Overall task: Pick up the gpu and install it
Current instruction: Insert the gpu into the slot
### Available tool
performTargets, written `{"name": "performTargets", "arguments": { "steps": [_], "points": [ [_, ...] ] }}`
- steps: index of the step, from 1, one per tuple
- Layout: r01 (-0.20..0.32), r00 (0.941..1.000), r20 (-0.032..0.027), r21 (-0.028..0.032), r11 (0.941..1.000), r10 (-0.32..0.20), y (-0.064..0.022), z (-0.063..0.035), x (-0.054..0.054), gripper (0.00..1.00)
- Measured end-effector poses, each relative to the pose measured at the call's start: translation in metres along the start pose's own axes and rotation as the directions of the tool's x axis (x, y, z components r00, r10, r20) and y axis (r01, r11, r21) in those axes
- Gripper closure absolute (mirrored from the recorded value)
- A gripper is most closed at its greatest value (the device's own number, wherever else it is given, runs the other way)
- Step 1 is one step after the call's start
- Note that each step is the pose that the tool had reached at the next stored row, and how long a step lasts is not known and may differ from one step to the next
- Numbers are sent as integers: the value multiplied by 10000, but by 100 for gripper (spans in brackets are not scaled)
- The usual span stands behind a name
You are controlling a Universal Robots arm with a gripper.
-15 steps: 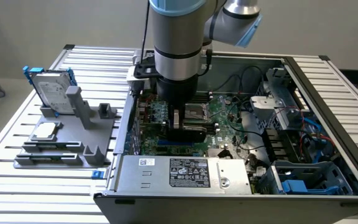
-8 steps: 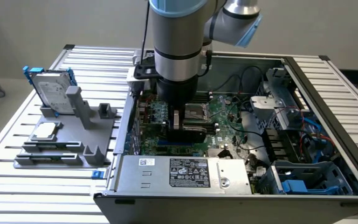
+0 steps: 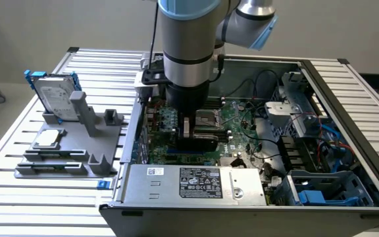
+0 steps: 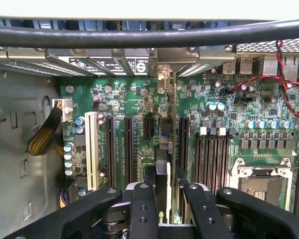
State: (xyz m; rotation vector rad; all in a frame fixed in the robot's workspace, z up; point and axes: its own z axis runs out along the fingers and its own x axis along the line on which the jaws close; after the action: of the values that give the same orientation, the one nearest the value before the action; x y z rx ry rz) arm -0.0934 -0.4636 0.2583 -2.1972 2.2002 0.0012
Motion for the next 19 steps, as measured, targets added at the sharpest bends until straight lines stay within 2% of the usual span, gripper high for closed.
{"name": "performTargets", "arguments": {
  "steps": [16,19],
  "points": [
    [6,10000,-1,-198,9998,-6,0,22,1,74],
    [5,10000,-1,-258,9997,-5,0,22,0,74]
  ]
}}
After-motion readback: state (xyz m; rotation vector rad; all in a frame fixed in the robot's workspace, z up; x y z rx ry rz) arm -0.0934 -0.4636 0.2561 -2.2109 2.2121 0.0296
